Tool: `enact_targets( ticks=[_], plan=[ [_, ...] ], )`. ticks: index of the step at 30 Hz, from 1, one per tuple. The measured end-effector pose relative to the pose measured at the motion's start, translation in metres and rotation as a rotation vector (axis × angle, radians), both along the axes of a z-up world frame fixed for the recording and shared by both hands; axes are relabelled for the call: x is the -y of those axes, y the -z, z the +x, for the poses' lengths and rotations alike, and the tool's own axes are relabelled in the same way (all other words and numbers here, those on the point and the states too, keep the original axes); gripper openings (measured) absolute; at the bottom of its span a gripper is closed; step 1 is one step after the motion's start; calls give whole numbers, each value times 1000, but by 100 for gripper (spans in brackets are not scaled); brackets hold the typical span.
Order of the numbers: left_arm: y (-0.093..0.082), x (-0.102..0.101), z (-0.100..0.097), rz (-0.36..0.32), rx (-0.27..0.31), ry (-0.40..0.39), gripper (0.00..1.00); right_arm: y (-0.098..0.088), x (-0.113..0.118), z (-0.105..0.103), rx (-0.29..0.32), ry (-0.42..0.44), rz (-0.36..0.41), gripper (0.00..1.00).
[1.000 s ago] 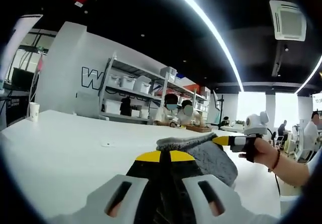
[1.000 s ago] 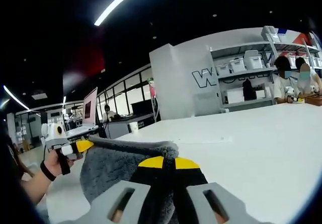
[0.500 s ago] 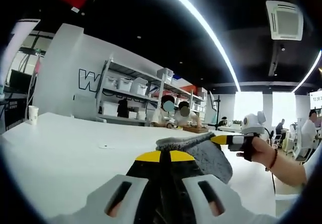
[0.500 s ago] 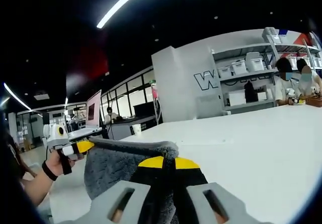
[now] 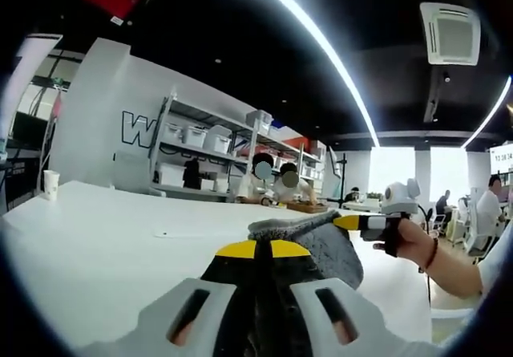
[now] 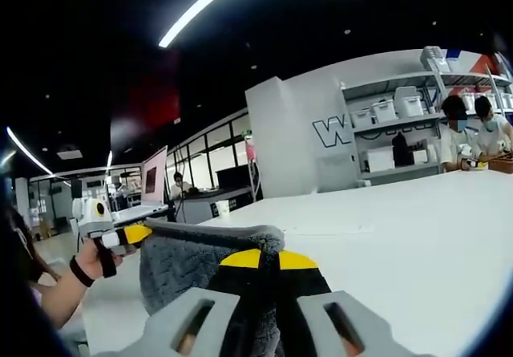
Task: Open the folded towel by lifting each exposed corner and separating the folded layers until the towel lies flat within the target outline without major curled edges
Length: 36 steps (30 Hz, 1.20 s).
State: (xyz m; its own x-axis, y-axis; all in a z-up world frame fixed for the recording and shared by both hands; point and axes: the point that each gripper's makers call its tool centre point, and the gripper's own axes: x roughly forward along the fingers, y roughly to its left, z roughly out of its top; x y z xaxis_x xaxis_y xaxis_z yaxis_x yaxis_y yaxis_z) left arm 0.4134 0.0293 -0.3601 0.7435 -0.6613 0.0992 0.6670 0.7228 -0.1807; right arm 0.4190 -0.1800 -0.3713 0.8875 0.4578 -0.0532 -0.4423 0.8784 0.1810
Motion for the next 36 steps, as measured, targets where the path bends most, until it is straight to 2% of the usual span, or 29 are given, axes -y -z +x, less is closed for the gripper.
enact_targets(
  ticks=[7,25,36],
  plan=[
    [-6,-2,-14,-10,9,18,2,-10,2,-2,18,-21,20,0],
    [-15,-7,-22,-4,33,52,2,-22,0,-30,55,-44,29,0],
    [-17,-7,-47,-2,54,76,2,-23,-2,-47,71,-64,24,0]
  ],
)
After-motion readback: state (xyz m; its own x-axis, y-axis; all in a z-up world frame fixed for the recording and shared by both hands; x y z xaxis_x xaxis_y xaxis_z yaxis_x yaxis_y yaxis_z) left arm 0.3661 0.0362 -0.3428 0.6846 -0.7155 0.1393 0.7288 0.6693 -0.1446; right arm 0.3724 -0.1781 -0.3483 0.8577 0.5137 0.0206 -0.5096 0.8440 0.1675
